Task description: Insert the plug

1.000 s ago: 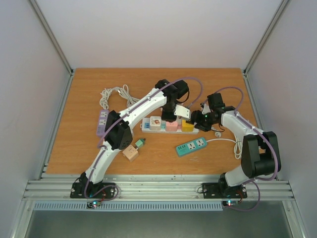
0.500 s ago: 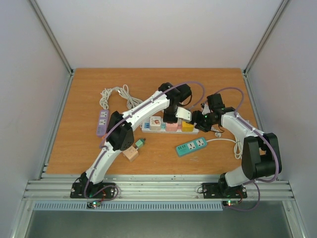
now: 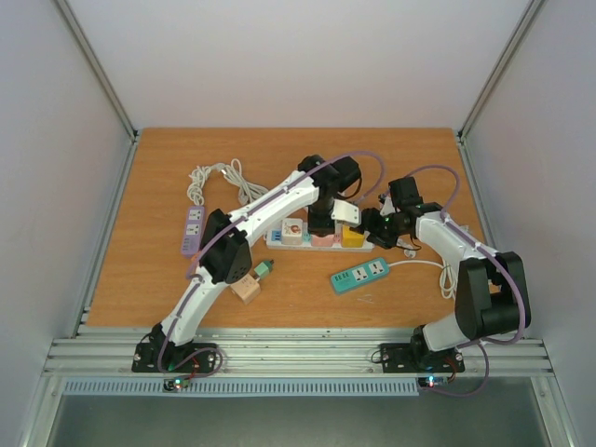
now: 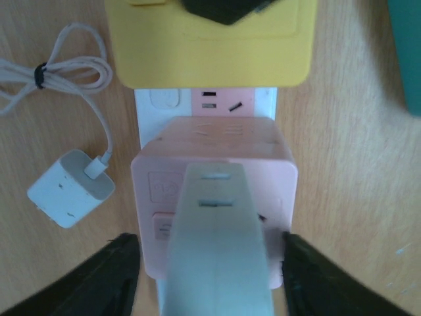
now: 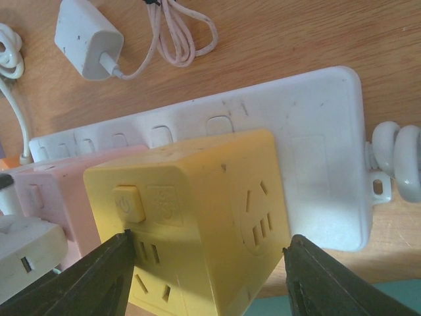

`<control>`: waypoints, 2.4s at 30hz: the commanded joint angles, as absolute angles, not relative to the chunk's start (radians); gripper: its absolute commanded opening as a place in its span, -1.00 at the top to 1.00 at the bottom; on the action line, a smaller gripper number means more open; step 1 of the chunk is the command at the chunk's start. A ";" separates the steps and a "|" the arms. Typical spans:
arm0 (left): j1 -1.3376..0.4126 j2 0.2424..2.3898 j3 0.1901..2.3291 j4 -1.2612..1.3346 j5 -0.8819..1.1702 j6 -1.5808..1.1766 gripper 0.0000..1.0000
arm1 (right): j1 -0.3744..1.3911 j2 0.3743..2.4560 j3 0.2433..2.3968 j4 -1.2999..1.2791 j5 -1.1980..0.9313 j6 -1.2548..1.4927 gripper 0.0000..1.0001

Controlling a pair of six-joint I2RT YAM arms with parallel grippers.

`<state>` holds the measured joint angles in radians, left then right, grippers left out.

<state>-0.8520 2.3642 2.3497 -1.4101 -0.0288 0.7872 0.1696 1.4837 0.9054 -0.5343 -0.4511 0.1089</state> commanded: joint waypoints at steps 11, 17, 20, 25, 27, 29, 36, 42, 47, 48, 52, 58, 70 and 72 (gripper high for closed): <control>-0.813 2.013 2.196 -1.248 0.096 0.650 -0.53 | 0.175 1.348 0.977 -0.672 -0.313 0.125 -0.36; -0.794 1.749 1.947 -0.935 -0.017 0.365 -0.75 | 0.198 1.284 1.033 -0.762 -0.238 0.132 -0.38; -0.784 1.568 1.744 -0.760 -0.143 0.215 -0.86 | 0.258 1.262 1.085 -0.830 -0.165 0.131 -0.39; -0.754 1.241 1.410 -0.615 -0.355 -0.115 -0.99 | 0.421 1.232 1.167 -0.927 -0.011 0.154 -0.40; -0.732 1.089 1.292 -0.612 -0.380 -0.246 -0.99 | 0.505 1.233 1.186 -0.949 0.060 0.180 -0.40; -0.709 0.972 1.203 -0.638 -0.344 -0.366 -0.99 | 0.599 1.240 1.198 -0.958 0.118 0.210 -0.40; -0.686 0.825 1.080 -0.890 -0.206 -0.400 -0.99 | 0.928 1.401 1.256 -0.953 0.278 0.309 -0.43; -0.656 0.809 0.972 -0.976 -0.206 -0.492 -0.99 | 1.059 1.648 1.350 -0.841 0.239 0.369 -0.46; -0.580 0.789 0.921 -0.979 -0.247 -0.572 -0.99 | 1.108 1.784 1.377 -0.652 0.120 0.443 -0.59; -0.558 0.777 0.921 -0.983 -0.261 -0.578 -0.99 | 1.117 1.811 1.397 -0.655 0.125 0.476 -0.64; -0.511 0.720 0.956 -0.999 -0.323 -0.551 -0.99 | 1.157 1.906 1.504 -0.769 0.216 0.663 -0.75; -0.511 0.660 1.028 -1.043 -0.471 -0.486 -0.99 | 1.202 2.002 1.629 -0.875 0.313 0.843 -0.91; -0.511 0.595 0.992 -1.024 -0.617 -0.454 -0.99 | 1.241 2.200 1.843 -1.057 0.293 0.877 -0.97; -0.511 0.587 0.985 -1.015 -0.623 -0.454 -0.99 | 1.241 2.210 1.843 -1.059 0.280 0.872 -0.95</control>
